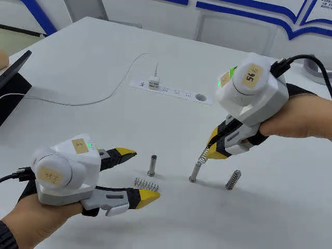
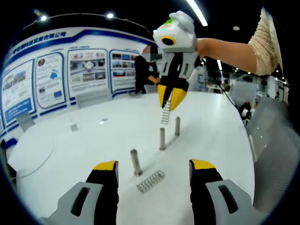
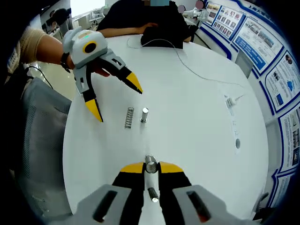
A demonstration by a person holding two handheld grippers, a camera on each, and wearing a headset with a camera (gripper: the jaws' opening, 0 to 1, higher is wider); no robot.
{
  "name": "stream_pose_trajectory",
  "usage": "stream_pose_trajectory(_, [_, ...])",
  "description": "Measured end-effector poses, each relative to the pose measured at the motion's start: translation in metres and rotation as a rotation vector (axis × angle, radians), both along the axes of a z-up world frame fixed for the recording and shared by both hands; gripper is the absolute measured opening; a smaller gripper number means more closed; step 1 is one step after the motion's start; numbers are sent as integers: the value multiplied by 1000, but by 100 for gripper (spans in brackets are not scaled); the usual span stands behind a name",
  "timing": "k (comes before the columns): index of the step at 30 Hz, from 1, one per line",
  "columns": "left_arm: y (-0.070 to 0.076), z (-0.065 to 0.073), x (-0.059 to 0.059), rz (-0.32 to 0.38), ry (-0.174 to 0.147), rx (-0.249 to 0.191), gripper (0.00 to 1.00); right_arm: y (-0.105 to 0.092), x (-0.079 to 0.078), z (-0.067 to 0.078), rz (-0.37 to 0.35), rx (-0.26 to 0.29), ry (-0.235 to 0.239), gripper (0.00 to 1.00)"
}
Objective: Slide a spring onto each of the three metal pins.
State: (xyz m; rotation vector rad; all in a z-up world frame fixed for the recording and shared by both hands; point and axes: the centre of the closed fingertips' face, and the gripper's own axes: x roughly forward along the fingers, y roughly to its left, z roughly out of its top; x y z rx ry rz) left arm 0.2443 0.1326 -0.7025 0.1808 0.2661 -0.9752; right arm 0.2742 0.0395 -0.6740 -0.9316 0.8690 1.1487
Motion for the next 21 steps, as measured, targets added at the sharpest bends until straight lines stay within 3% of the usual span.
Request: stream_pose_trajectory(21, [-1, -1, 0, 1, 3, 2, 62, 3, 5, -23, -7, -26, 43, 12])
